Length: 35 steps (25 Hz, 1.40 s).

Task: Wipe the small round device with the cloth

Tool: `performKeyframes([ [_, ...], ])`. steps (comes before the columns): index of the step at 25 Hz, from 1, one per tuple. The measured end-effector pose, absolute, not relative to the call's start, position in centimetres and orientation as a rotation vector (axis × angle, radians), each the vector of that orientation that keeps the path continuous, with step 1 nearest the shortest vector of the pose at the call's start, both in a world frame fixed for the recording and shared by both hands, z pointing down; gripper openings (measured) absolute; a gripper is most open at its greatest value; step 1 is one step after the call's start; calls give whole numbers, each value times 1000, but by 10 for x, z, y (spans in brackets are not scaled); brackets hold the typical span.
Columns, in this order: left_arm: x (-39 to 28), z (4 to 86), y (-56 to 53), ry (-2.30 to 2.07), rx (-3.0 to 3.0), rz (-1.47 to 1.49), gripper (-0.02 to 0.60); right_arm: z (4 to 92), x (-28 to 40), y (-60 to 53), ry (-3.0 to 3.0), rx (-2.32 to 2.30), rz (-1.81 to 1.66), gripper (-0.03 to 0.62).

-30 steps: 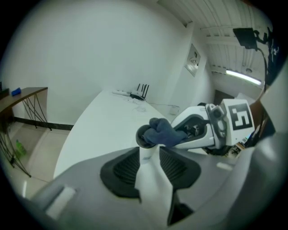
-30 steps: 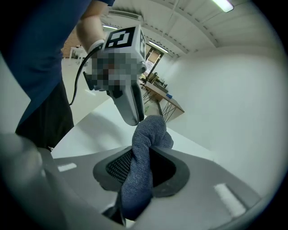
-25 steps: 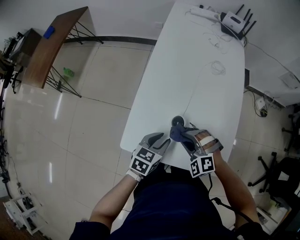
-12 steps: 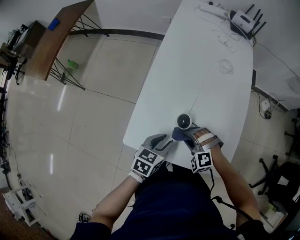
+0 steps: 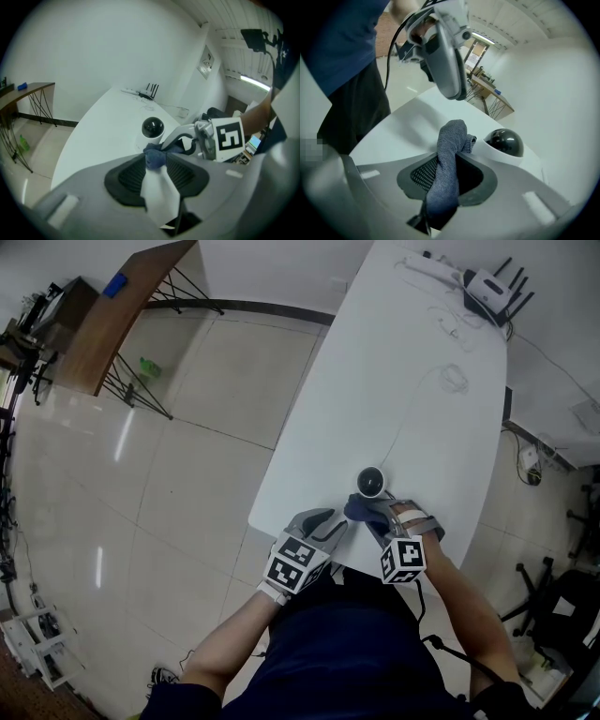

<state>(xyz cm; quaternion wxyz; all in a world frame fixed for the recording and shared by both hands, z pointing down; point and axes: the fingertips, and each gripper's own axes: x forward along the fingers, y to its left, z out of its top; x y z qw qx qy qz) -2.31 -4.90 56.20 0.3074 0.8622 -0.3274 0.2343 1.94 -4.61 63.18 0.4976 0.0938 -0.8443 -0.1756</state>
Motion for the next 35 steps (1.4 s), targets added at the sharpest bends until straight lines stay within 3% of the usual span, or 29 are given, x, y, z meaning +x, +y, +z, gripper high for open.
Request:
performKeyframes([
  [6, -20, 560, -42, -853, 2270, 599, 132, 559, 20, -55, -2397, 564, 74, 109],
  [11, -17, 554, -43, -846, 2291, 572, 129, 518, 62, -101, -2499, 1043, 587, 109],
  [17, -21, 548, -44, -863, 2296, 561, 127, 538, 82, -124, -2273, 1205, 728, 109],
  [20, -27, 550, -44, -865, 2290, 562, 126, 540, 71, -121, -2228, 1177, 652, 109],
  [28, -43, 556, -45, -873, 2256, 557, 124, 531, 20, -104, -2061, 1007, 66, 109],
  [35, -48, 566, -35, -845, 2232, 582, 123, 544, 4, -96, -1958, 992, -161, 110],
])
